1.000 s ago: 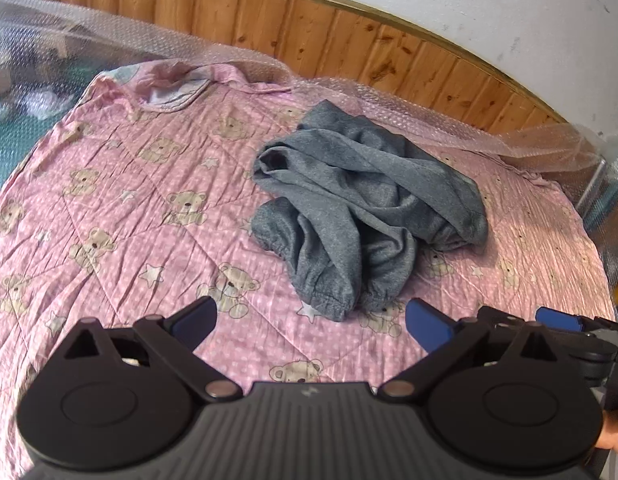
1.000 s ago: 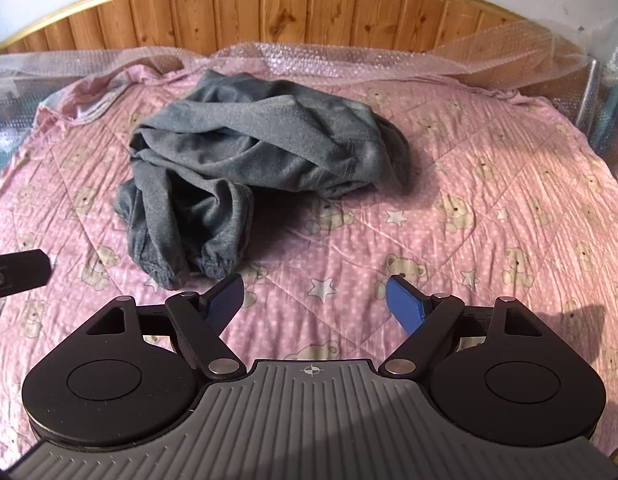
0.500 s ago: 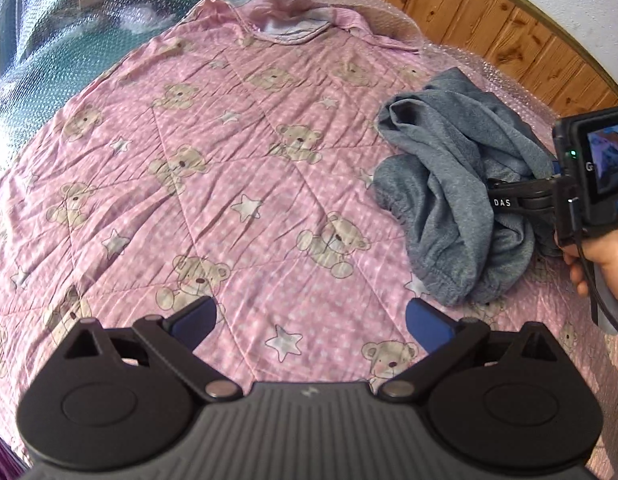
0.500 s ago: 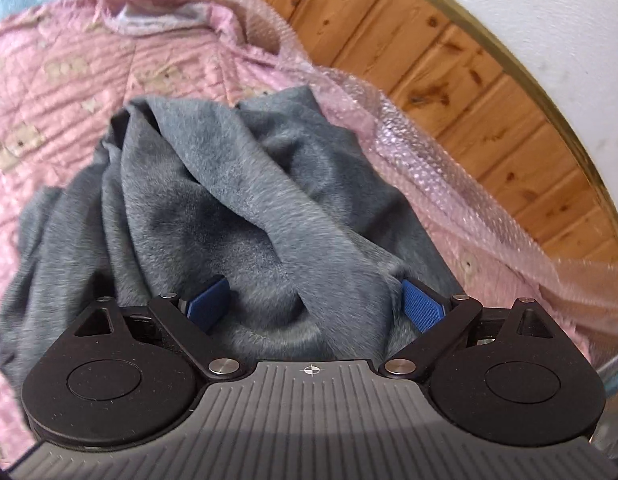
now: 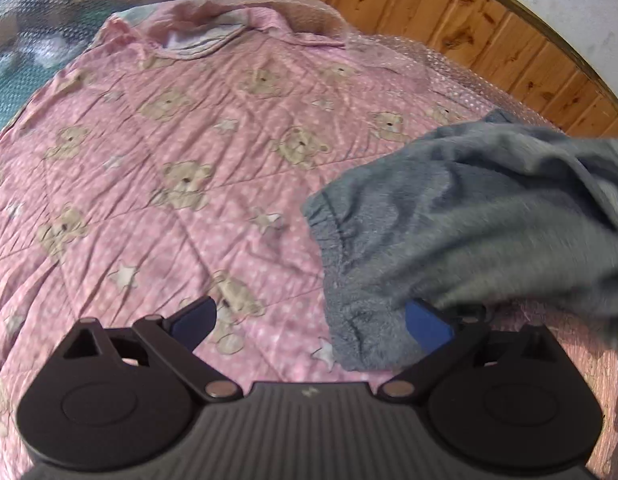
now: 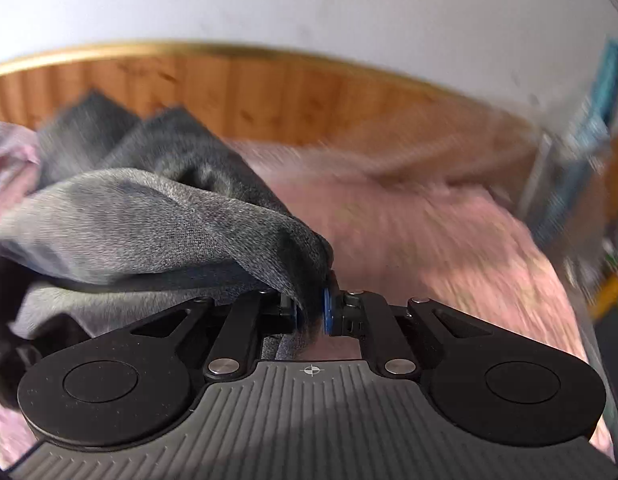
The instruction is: Fold clothes
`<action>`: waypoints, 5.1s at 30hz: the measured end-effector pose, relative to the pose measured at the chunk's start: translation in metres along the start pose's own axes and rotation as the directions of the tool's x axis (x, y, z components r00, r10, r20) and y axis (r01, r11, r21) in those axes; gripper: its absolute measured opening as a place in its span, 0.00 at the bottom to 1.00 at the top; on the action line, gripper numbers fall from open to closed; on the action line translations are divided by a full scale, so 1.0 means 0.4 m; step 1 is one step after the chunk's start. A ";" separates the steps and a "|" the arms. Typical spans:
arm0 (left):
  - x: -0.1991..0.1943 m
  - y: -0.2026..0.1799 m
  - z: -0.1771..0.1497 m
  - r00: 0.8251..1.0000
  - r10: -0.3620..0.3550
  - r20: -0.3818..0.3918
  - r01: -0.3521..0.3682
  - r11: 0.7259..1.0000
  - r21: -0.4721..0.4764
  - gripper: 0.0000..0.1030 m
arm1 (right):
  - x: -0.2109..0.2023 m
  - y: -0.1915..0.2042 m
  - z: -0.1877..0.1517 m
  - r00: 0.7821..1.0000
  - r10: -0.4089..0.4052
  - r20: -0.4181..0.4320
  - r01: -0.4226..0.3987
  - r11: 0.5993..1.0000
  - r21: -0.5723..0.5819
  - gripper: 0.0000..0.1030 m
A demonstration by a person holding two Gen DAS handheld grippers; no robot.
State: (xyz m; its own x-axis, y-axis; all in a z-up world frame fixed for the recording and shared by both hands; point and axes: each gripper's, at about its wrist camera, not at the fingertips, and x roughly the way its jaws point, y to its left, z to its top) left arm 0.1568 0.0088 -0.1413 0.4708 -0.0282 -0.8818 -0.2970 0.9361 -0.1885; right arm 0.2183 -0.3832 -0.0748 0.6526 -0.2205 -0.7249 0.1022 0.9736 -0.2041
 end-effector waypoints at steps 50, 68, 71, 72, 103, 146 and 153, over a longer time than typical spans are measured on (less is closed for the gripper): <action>0.444 -0.589 0.342 0.906 -0.359 -0.225 0.370 0.929 0.009 0.49 | 0.020 -0.076 -0.252 0.983 0.147 -0.108 -0.101 0.931 0.352 0.82; -0.118 0.400 0.338 0.937 -0.150 0.314 0.251 0.916 -0.312 0.03 | -0.004 0.060 -0.317 0.924 0.352 -0.147 -0.294 0.903 0.315 0.82; -0.037 0.497 0.231 0.964 -0.146 0.221 0.223 0.897 -0.382 0.03 | -0.004 0.229 -0.324 0.868 0.449 -0.211 -0.414 0.890 0.191 0.84; -0.012 0.528 0.194 0.971 -0.141 0.194 0.209 0.891 -0.403 0.03 | 0.000 0.276 -0.333 0.864 0.448 -0.232 -0.422 0.894 0.154 0.84; -0.197 0.580 -0.080 0.896 -0.438 -0.071 0.414 0.883 -0.224 0.13 | -0.045 -0.098 -0.177 0.982 -0.013 -0.187 0.065 0.959 0.277 0.69; 0.075 0.708 0.077 0.973 -0.231 -0.007 0.207 0.881 -0.425 0.59 | -0.104 0.132 -0.375 0.900 0.364 -0.240 -0.209 0.843 0.495 0.77; -0.017 0.571 0.202 0.851 -0.516 0.098 0.524 0.820 -0.230 0.07 | -0.109 0.066 -0.429 0.907 0.329 -0.262 -0.141 0.825 0.547 0.76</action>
State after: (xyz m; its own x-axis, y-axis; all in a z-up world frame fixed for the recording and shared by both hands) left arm 0.1527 0.2513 -0.1434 0.6350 -0.4730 -0.6108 -0.1878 0.6725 -0.7159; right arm 0.0637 -0.3581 -0.1613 0.4287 0.1053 -0.8973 0.4031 0.8665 0.2943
